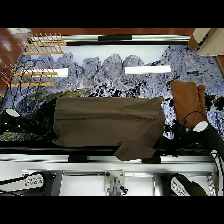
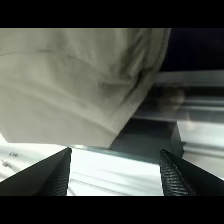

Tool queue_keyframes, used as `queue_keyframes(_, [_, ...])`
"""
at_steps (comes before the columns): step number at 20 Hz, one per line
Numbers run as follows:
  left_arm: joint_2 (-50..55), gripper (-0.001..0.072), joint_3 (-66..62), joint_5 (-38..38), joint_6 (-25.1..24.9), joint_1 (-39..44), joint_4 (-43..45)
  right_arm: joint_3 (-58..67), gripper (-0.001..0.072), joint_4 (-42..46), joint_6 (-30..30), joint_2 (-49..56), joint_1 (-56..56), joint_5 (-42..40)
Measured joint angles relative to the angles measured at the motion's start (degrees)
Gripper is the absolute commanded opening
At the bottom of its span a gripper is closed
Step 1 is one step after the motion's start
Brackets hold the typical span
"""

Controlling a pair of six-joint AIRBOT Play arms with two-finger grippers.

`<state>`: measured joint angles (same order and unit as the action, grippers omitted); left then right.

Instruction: Fold the shirts.

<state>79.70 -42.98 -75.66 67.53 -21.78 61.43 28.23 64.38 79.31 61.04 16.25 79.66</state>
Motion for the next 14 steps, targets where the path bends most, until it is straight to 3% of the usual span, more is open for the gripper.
queue_keyframes(5, [0.0,0.0032,0.0,-0.26,-0.04,0.0,-0.02,-2.27,0.0635,-0.83,4.7,-0.07,-6.19,-7.02])
queue_keyframes(7, [0.0,0.0032,0.0,-0.44,-0.33,0.0,0.0,-2.62,0.0531,-1.16,6.21,-0.04,-7.98,-9.27])
queue_keyframes(8, [0.0,0.0032,0.0,-0.48,-0.48,0.0,-0.02,-2.71,0.0397,-1.29,6.95,0.15,-8.5,-10.12])
queue_keyframes(9, [0.0,0.0032,0.0,-0.55,-0.55,0.0,-0.02,-2.89,0.0179,-1.66,7.39,0.33,-8.92,-11.78])
queue_keyframes(10, [0.0,0.0032,0.0,-0.55,-0.72,0.0,-0.02,-3.04,0.0079,-2.1,7.52,0.61,-9.22,-13.31])
queue_keyframes(14, [-0.83,0.0032,-0.96,-0.83,-4.04,0.02,-0.33,-1.77,0.0077,-6.51,5.25,-0.02,-9.77,-13.0])
